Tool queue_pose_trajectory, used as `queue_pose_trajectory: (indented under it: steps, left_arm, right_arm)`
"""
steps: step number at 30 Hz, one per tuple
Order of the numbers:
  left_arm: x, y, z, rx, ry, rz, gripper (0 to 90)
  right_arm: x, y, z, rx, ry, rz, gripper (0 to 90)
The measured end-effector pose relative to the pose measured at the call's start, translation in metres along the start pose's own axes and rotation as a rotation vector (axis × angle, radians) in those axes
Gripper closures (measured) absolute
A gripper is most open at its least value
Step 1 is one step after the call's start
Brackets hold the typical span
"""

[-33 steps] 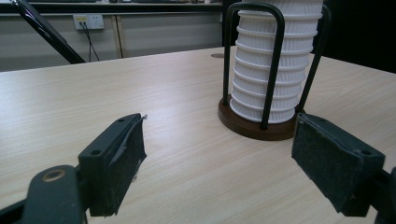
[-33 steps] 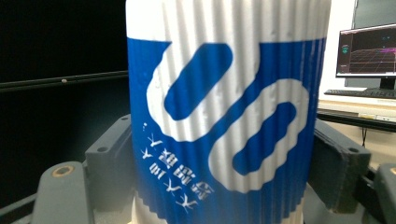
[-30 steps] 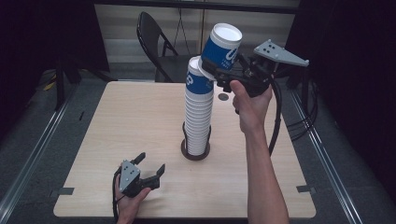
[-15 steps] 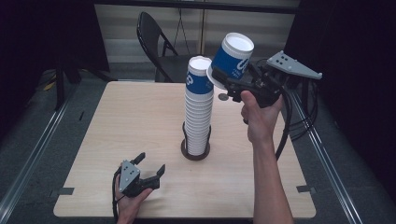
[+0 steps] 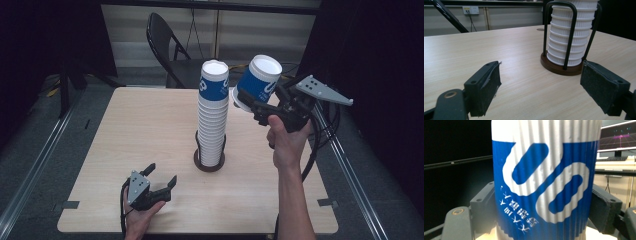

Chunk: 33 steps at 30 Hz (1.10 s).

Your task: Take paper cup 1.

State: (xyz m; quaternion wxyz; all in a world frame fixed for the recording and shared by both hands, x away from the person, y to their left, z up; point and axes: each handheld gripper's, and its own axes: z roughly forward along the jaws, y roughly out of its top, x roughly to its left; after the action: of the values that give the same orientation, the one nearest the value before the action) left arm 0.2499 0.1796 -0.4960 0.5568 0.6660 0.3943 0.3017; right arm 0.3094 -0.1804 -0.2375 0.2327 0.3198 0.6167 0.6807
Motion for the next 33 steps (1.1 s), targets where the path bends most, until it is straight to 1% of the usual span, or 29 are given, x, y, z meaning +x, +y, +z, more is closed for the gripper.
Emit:
queue_pose_trajectory:
  steps: [2,4,5,8,10,11,12,13,14,15,16,19,21,22,23,25,26,27,28,30,31,33]
  left_arm:
    - [0.001,0.000,0.000,-0.006,-0.003,-0.012,15.9]
    - [0.001,0.000,-0.001,-0.011,-0.004,-0.007,16.1]
    - [0.000,0.000,-0.001,-0.009,-0.017,-0.005,17.4]
    - [0.000,0.000,0.001,0.005,-0.024,0.003,18.3]
    - [0.000,0.001,0.002,0.012,-0.025,0.002,18.9]
    - [0.000,0.001,0.002,0.016,-0.037,0.005,22.6]
    - [-0.001,0.001,0.003,0.019,-0.040,0.000,26.4]
    - [-0.002,0.001,0.004,0.020,-0.032,-0.002,25.3]
    - [-0.002,0.001,0.004,0.019,-0.033,0.004,24.2]
    - [-0.002,0.001,0.004,0.020,-0.033,0.004,26.0]
    - [-0.002,0.001,0.004,0.018,-0.035,0.004,27.1]
    - [-0.002,0.001,0.005,0.010,-0.041,-0.003,27.0]
    - [-0.001,0.001,0.006,-0.006,-0.045,-0.003,27.2]
    - [-0.001,0.001,0.006,-0.006,-0.045,-0.003,27.5]
    - [-0.001,0.001,0.005,-0.018,-0.038,0.004,28.0]
    - [-0.001,0.001,0.005,-0.020,-0.038,0.006,29.8]
    - [-0.001,0.001,0.005,-0.023,-0.042,0.004,29.8]
    - [-0.001,0.001,0.005,-0.025,-0.046,0.001,30.3]
    - [-0.001,0.002,0.005,-0.025,-0.058,-0.003,30.3]
    - [-0.002,0.004,0.003,-0.029,-0.067,-0.006,30.4]
    - [-0.003,0.006,0.002,-0.036,-0.080,-0.013,30.4]
    - [-0.005,0.009,0.001,-0.041,-0.096,-0.004,30.4]
  right_arm:
    - [-0.001,-0.005,-0.001,0.011,-0.002,0.009,21.1]
    - [-0.002,-0.010,-0.002,0.018,-0.003,0.015,21.0]
    - [-0.002,-0.013,-0.002,0.021,-0.004,0.019,21.1]
    - [-0.002,-0.020,-0.003,0.023,-0.006,0.022,21.1]
    - [-0.001,-0.025,-0.003,0.040,-0.007,0.021,21.1]
    - [-0.001,-0.027,-0.003,0.045,-0.005,0.025,21.1]
    - [-0.001,-0.030,-0.003,0.043,-0.005,0.026,21.1]
    - [-0.001,-0.033,-0.004,0.043,-0.004,0.030,21.1]
    - [-0.001,-0.036,-0.004,0.050,-0.002,0.035,21.1]
    - [-0.001,-0.039,-0.005,0.050,-0.003,0.037,21.1]
    - [0.000,-0.043,-0.005,0.055,0.000,0.041,21.1]
    - [0.000,-0.054,-0.006,0.071,0.000,0.058,21.1]
    - [0.001,-0.063,-0.007,0.079,0.002,0.073,21.1]
    - [0.001,-0.063,-0.007,0.079,0.002,0.073,21.1]
    - [0.000,-0.070,-0.008,0.082,0.005,0.087,21.1]
    - [0.002,-0.077,-0.009,0.100,0.000,0.091,21.1]
    - [0.002,-0.077,-0.009,0.100,0.000,0.091,21.1]
    - [0.002,-0.083,-0.010,0.103,0.001,0.097,21.1]
    - [0.002,-0.085,-0.010,0.107,-0.003,0.098,21.1]
    - [0.001,-0.089,-0.012,0.112,-0.004,0.106,21.1]
    - [0.001,-0.090,-0.012,0.113,-0.006,0.108,21.1]
    - [0.001,-0.095,-0.013,0.119,-0.006,0.114,21.1]
